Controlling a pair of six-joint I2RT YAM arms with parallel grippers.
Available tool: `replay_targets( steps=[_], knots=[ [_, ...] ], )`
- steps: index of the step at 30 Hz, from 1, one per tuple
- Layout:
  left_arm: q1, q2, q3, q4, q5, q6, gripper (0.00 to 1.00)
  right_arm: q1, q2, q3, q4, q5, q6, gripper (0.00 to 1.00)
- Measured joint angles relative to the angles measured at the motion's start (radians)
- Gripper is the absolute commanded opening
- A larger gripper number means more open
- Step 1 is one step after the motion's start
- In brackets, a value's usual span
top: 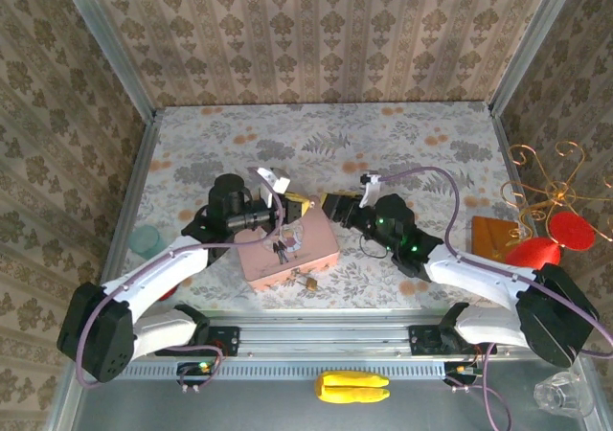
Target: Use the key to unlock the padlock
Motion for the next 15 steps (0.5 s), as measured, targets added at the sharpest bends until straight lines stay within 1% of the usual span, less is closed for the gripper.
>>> replay_targets(
  steps=[3, 6, 9, 15],
  knots=[
    [0.000, 0.001, 0.000, -0.007, 0.018, 0.008, 0.00, 0.000, 0.019, 0.000, 0.001, -0.062, -0.003, 0.44],
    [0.000, 0.001, 0.000, 0.002, 0.037, 0.009, 0.00, 0.000, 0.030, 0.000, -0.002, -0.090, -0.009, 0.43],
    [0.000, 0.001, -0.002, 0.017, 0.055, 0.003, 0.00, 0.000, 0.030, 0.000, 0.001, -0.113, -0.016, 0.41],
    [0.017, 0.002, -0.023, 0.106, 0.114, -0.061, 0.00, 0.003, 0.030, 0.000, 0.060, -0.154, -0.050, 0.35]
  ],
)
